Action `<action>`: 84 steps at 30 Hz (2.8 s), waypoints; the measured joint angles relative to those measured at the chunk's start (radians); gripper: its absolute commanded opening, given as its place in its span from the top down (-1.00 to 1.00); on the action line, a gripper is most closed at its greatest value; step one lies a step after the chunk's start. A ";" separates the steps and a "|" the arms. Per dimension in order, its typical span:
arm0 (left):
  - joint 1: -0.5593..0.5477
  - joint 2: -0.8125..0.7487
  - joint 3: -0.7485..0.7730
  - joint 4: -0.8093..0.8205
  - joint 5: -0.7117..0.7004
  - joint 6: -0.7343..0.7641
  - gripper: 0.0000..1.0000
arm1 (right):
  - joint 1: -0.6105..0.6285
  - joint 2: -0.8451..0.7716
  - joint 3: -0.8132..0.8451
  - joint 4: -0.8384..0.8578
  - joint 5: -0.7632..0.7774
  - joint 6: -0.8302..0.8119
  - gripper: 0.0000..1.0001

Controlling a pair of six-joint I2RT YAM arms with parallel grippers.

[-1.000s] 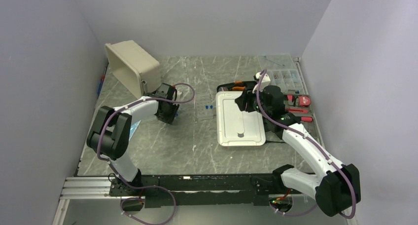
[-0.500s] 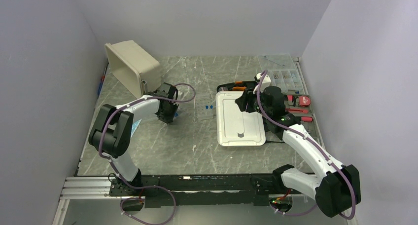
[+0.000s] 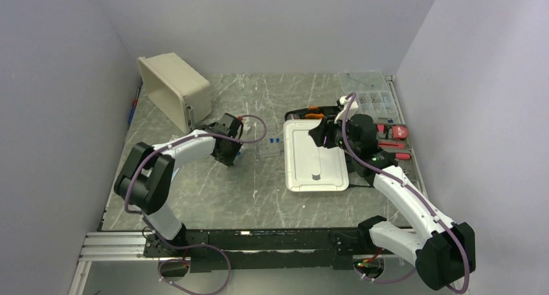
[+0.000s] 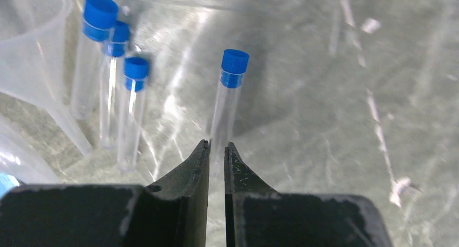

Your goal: Organize the chemistry lab equipment

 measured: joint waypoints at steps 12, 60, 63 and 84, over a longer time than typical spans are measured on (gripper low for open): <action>-0.100 -0.405 -0.093 0.043 0.089 -0.008 0.88 | 0.008 -0.032 0.000 0.037 -0.248 0.180 -0.04; -0.128 -0.610 -0.161 0.173 0.460 -0.020 0.89 | 0.304 0.358 0.185 0.198 -0.381 0.331 0.57; -0.128 -0.610 -0.161 0.172 0.460 -0.020 0.89 | 0.307 0.360 0.188 0.196 -0.381 0.329 0.69; -0.061 -0.743 -0.169 0.150 0.221 -0.042 -0.99 | 0.452 0.327 0.332 -0.095 0.199 0.031 0.77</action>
